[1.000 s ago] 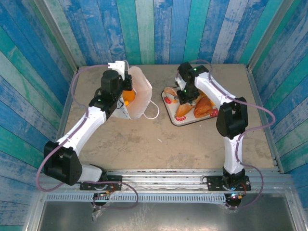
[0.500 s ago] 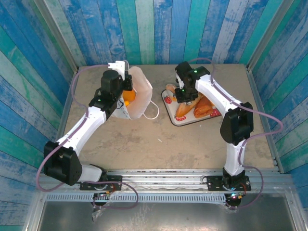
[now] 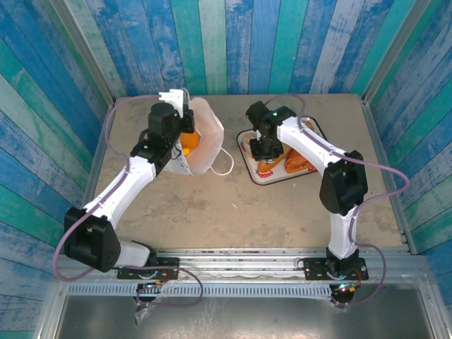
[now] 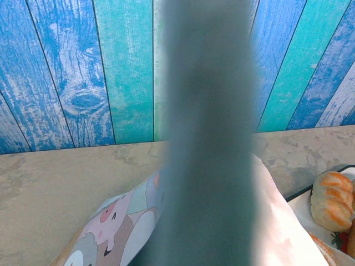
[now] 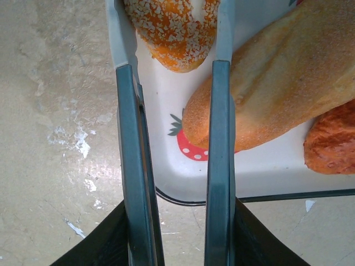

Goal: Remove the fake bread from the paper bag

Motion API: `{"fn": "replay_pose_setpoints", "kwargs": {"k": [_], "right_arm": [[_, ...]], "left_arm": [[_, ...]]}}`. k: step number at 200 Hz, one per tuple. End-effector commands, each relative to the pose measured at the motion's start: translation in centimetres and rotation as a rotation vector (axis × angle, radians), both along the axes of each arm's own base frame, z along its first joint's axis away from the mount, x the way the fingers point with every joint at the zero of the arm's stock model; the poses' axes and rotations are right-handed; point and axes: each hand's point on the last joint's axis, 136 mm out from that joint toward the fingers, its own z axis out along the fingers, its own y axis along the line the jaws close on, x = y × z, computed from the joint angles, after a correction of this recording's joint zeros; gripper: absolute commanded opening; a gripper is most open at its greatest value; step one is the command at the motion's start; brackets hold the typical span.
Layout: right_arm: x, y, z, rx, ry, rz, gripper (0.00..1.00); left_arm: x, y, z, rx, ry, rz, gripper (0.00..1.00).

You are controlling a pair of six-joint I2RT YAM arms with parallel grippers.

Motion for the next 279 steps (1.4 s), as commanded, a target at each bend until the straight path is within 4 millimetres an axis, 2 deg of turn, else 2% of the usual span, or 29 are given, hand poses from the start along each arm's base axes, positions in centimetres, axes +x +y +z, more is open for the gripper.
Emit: {"fn": "replay_pose_setpoints", "kwargs": {"k": [1,91,155,229,279], "right_arm": [[-0.3,-0.4,0.7,-0.023,-0.017,-0.016,0.39],[-0.5,-0.6,-0.8,-0.072,0.024,0.013,0.43],[-0.1,-0.1,-0.4,-0.054,0.014,0.035,0.51],[1.5,-0.8,3.1,-0.099,-0.083,0.035,0.53],[1.4,-1.5,6.3,-0.089,-0.150,0.029,0.50]], "left_arm": [[-1.0,0.2,4.2,-0.053,-0.107,-0.008,0.03],[-1.0,0.2,4.1,-0.057,-0.104,-0.009,0.04],[-1.0,0.3,4.2,-0.058,-0.105,-0.010,0.04],[-1.0,0.1,4.3,-0.054,-0.104,-0.018,0.04],[-1.3,0.0,4.1,-0.035,-0.104,-0.033,0.04]]}}
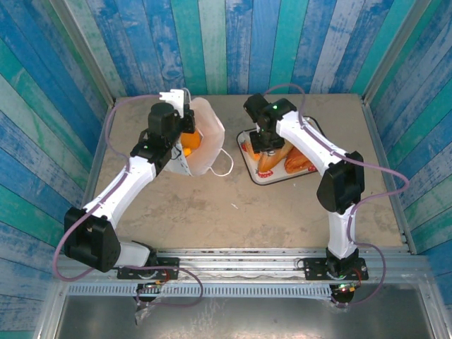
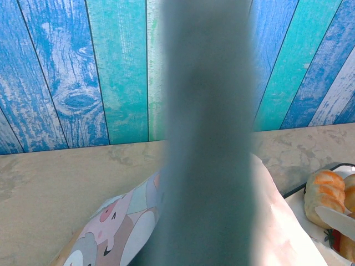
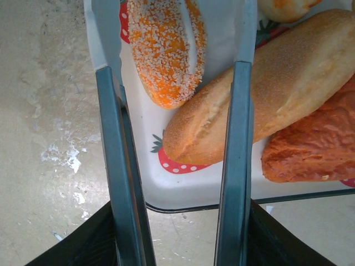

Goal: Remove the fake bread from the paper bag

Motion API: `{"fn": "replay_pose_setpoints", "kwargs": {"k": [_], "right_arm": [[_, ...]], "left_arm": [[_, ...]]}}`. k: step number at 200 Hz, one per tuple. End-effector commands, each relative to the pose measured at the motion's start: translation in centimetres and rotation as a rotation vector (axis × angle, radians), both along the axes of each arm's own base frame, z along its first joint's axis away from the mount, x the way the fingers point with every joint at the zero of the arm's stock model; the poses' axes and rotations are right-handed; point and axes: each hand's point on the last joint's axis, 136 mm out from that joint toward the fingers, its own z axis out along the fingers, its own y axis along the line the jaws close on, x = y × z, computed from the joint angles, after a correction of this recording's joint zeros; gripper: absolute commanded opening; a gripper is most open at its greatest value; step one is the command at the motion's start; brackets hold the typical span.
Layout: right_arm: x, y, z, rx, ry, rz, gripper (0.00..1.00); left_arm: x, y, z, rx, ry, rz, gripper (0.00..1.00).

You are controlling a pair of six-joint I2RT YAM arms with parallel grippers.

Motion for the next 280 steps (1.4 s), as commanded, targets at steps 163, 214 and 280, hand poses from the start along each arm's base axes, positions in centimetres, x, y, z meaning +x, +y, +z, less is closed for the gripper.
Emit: {"fn": "replay_pose_setpoints", "kwargs": {"k": [163,214,280], "right_arm": [[-11.1,5.0,16.8,0.417,-0.255,0.309,0.44],[-12.6,8.2,13.2,0.330,-0.137,0.409,0.42],[-12.2,8.1,8.9,0.161,-0.066,0.379,0.41]], "left_arm": [[-2.0,-5.1,1.7,0.076,-0.118,-0.355,0.05],[-3.2,-5.8,0.3,0.083,-0.097,-0.413,0.05],[-6.8,-6.8,0.4,0.116,-0.155,-0.474,0.06]]}}
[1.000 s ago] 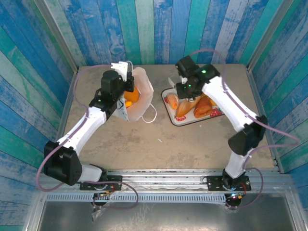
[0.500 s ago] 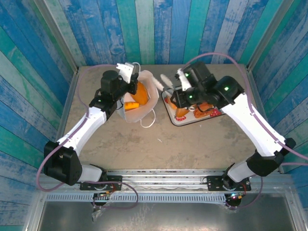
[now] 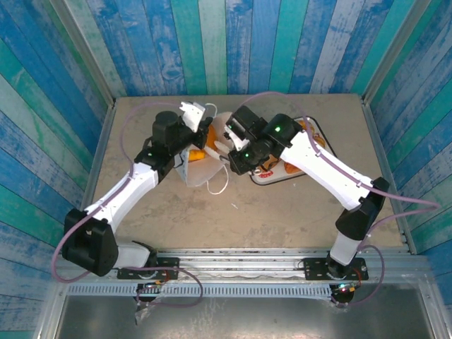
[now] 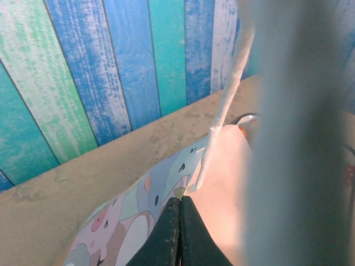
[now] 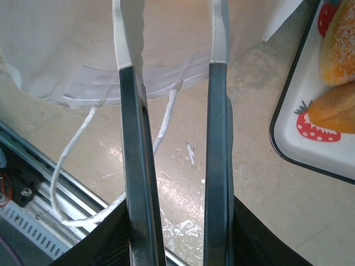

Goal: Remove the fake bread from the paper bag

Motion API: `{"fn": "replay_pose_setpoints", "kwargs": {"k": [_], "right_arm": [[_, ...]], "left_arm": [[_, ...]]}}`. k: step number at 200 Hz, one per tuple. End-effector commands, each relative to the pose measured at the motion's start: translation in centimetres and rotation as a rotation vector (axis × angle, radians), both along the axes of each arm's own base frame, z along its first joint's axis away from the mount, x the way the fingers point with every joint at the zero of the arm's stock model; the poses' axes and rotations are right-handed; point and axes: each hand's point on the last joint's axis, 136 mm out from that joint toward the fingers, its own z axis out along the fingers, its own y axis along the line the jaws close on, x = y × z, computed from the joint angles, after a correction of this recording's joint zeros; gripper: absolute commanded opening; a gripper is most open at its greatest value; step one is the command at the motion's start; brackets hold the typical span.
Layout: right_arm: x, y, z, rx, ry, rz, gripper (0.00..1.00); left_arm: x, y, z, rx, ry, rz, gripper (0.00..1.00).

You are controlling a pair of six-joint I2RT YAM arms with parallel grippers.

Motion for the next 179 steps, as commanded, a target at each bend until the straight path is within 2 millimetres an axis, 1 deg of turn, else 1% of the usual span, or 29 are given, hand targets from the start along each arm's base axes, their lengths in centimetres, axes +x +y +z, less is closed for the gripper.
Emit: {"fn": "replay_pose_setpoints", "kwargs": {"k": [1,28,51,61,72,91,125,143,163,179], "right_arm": [[0.2,-1.1,-0.2,-0.065,-0.033,-0.032,0.41],[0.4,-2.1,-1.7,-0.111,-0.034,-0.074,0.41],[0.6,-2.7,-2.7,-0.132,-0.045,-0.110,0.42],[0.6,-2.5,-3.1,-0.119,-0.045,-0.113,0.42],[0.5,-1.8,-3.4,-0.084,-0.051,-0.102,0.42],[0.4,-0.6,-3.9,-0.034,-0.047,-0.078,0.42],[0.3,0.7,-4.3,-0.055,-0.066,-0.049,0.42],[0.8,0.7,-4.7,-0.070,-0.077,-0.079,0.43],[1.1,1.5,-4.7,-0.045,-0.089,-0.087,0.44],[1.8,1.6,-4.6,-0.031,-0.115,-0.117,0.45]], "left_arm": [[-2.3,0.3,2.1,-0.010,-0.083,-0.029,0.06],[-3.8,-0.1,2.6,-0.033,-0.127,-0.077,0.07],[-4.4,-0.6,1.8,-0.031,-0.109,-0.118,0.08],[-4.6,-1.0,1.3,-0.029,-0.094,-0.138,0.08],[-4.7,-1.3,0.8,-0.028,-0.078,-0.154,0.08],[-4.4,-1.3,0.2,-0.022,-0.055,-0.138,0.07],[-4.1,-1.3,0.4,-0.016,-0.056,-0.124,0.07],[-3.8,-1.3,0.3,-0.019,-0.048,-0.115,0.07],[-3.4,-1.3,0.3,-0.024,-0.037,-0.104,0.07],[-3.3,-1.5,0.4,-0.033,-0.034,-0.105,0.07]]}}
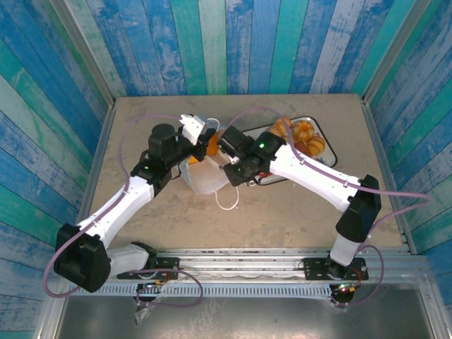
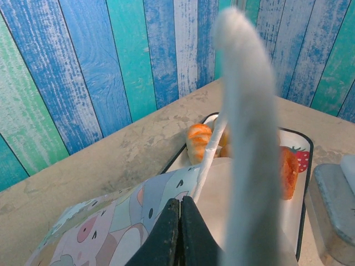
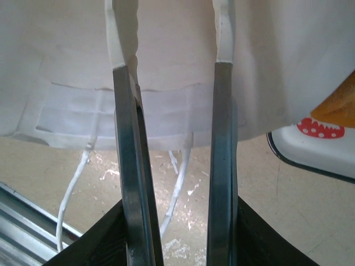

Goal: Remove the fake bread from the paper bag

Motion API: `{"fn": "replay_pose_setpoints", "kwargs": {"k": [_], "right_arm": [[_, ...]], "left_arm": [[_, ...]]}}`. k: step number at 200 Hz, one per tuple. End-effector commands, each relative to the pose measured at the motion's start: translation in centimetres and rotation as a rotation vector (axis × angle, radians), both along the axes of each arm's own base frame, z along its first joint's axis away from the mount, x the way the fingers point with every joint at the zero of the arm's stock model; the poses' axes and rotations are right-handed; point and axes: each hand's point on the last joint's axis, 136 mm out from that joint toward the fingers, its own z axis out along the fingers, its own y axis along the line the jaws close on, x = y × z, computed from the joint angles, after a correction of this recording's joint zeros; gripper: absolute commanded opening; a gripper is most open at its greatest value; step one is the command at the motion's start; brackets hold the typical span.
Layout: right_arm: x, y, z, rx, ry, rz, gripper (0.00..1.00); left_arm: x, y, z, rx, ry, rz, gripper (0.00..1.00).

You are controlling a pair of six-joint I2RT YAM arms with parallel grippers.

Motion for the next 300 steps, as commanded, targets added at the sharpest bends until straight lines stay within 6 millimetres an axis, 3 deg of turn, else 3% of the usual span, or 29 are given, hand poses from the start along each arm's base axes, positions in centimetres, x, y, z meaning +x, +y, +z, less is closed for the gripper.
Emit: {"fn": "replay_pose_setpoints", "kwargs": {"k": [1,50,87,146,185,243,300], "right_arm": [[1.7,1.0,0.9,0.043,-0.071,-0.055,0.45],[3.1,2.2,0.5,0.056,-0.108,-0.074,0.47],[4.1,1.9,-0.1,0.028,-0.128,-0.117,0.47],[2.3,3.1,-0.5,0.051,-0.068,0.003,0.46],[1.0,3.8,-1.9,-0.019,-0.072,0.115,0.45],[1.4,5.0,-4.1,-0.065,-0.070,0.175,0.45],[2.5,4.4,-5.9,-0.142,-0.113,0.171,0.44]], "left_arm": [[0.6,-0.4,0.5,-0.010,0.003,0.005,0.07],[0.6,-0.5,0.6,-0.012,0.004,0.001,0.07],[0.4,-0.4,0.9,-0.012,-0.002,-0.003,0.07],[0.5,-0.3,0.9,-0.004,-0.006,0.007,0.07],[0.4,-0.2,1.1,-0.004,-0.013,0.009,0.07],[-0.1,-0.3,1.7,0.001,-0.024,-0.010,0.06],[-0.1,0.0,1.8,0.000,-0.027,0.003,0.04]]}}
